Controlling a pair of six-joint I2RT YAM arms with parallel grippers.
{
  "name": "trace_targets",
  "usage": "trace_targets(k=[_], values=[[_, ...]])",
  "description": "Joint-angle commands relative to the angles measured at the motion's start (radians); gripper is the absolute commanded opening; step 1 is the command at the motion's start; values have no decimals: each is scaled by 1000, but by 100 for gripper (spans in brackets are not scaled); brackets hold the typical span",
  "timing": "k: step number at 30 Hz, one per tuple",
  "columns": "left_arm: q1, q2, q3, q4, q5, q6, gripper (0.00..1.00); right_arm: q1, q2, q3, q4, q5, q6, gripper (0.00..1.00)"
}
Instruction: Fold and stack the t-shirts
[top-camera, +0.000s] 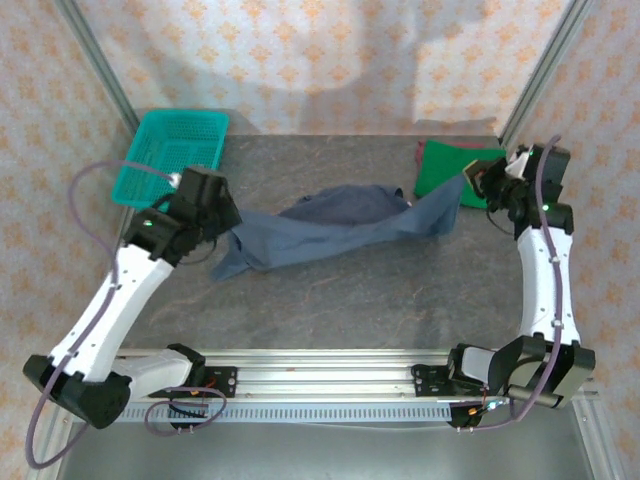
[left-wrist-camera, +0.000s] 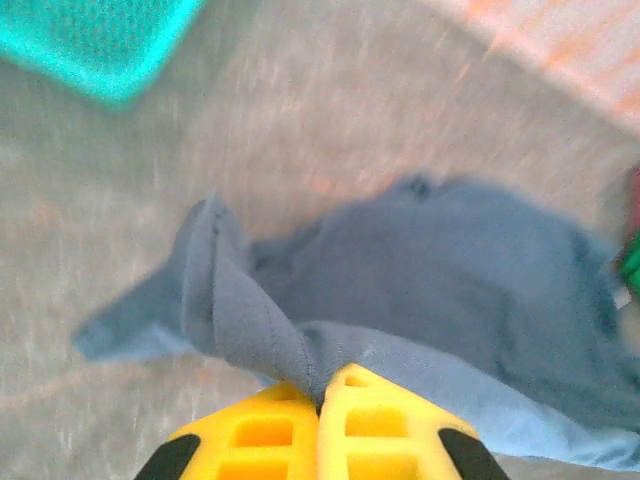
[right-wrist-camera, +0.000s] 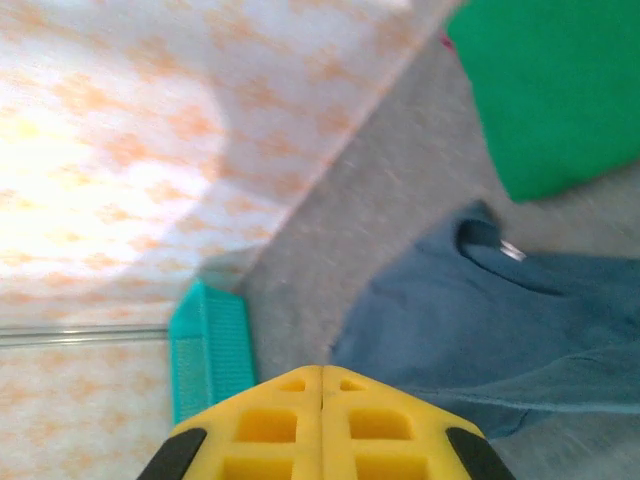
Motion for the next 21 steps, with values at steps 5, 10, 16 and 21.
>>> trace_targets(k=[5, 10, 16, 21], values=[[10, 50, 509, -109, -174, 247, 0, -42, 2, 337, 168, -40, 258, 0], [10, 88, 776, -57, -162, 359, 0, -122, -30, 472, 270, -54, 444, 0], [10, 71, 929, 28, -33, 439, 0, -132, -98, 654, 187, -47, 432, 0], [10, 32, 961, 81, 32, 471, 0, -132, -99, 879, 11, -13, 355, 0]])
